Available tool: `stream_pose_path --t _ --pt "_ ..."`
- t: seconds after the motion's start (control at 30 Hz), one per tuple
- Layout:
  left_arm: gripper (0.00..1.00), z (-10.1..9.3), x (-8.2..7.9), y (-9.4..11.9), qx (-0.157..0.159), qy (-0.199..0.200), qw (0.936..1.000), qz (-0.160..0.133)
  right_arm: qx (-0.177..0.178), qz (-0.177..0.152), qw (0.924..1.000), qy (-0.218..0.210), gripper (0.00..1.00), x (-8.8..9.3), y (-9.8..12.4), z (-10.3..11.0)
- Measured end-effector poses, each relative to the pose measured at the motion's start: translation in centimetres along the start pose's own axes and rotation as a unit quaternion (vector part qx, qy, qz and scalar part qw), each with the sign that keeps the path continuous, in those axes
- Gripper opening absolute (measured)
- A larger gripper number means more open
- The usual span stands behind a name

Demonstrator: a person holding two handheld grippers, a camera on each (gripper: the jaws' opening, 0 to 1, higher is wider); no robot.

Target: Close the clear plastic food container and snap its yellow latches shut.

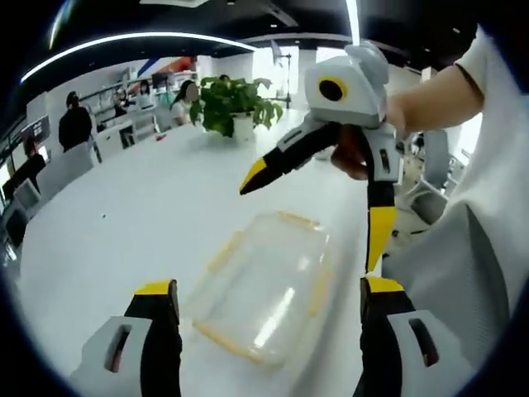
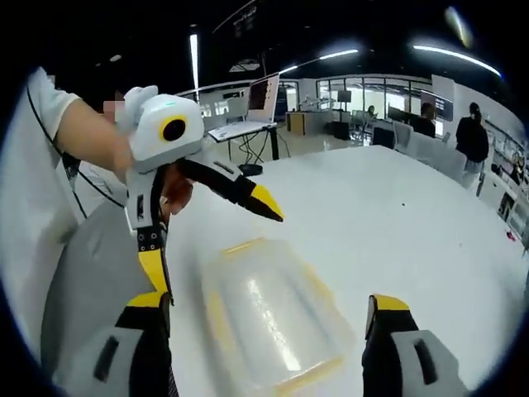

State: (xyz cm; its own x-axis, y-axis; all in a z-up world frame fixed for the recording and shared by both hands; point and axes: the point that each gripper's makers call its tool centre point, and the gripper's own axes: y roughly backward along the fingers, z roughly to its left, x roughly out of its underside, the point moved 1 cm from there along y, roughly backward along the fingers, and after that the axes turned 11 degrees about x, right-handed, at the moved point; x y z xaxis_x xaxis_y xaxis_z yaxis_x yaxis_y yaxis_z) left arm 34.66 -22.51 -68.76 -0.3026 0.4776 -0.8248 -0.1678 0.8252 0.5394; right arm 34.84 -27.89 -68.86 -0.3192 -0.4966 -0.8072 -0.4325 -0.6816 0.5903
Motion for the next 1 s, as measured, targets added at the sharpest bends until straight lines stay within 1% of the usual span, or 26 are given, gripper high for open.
stream_pose_path --t 0.07,0.1,0.2,0.27,0.3,0.5,0.67,0.93,1.0 --pt "0.95 0.2 -0.1 0.2 -0.004 0.012 0.9999 -0.011 0.003 -0.001 1.0000 0.000 0.99 0.2 0.3 0.1" --pt "0.96 0.3 0.0 0.4 -0.004 0.013 0.9998 -0.011 0.004 -0.009 0.9999 0.004 0.99 0.1 0.4 0.2" --pt "0.97 0.3 0.0 0.7 -0.004 0.023 0.9995 -0.022 0.006 -0.013 0.9999 -0.004 0.99 0.3 0.8 0.3" --pt "0.97 0.4 0.2 0.9 -0.008 0.026 0.9994 -0.023 0.009 -0.027 0.9996 -0.004 0.99 0.2 1.2 0.4" --pt "0.97 0.3 0.2 1.0 -0.008 0.028 0.9992 -0.026 0.011 -0.029 0.9995 -0.009 0.99 0.2 1.3 0.4" --pt "0.98 -0.1 0.3 1.5 -0.010 0.032 0.9988 -0.036 0.024 -0.034 0.9989 -0.020 0.99 0.8 1.9 0.4" --pt "0.98 -0.6 0.3 1.9 -0.014 0.023 0.9987 -0.043 0.030 -0.035 0.9986 -0.025 0.99 1.2 2.5 0.8" --pt "0.98 -1.1 0.1 2.4 -0.016 0.021 0.9984 -0.051 0.047 -0.042 0.9976 -0.028 0.99 1.2 3.1 1.2" --pt "0.98 -1.3 0.1 2.6 -0.017 0.024 0.9980 -0.056 0.049 -0.046 0.9971 -0.035 0.99 1.2 3.4 1.5"
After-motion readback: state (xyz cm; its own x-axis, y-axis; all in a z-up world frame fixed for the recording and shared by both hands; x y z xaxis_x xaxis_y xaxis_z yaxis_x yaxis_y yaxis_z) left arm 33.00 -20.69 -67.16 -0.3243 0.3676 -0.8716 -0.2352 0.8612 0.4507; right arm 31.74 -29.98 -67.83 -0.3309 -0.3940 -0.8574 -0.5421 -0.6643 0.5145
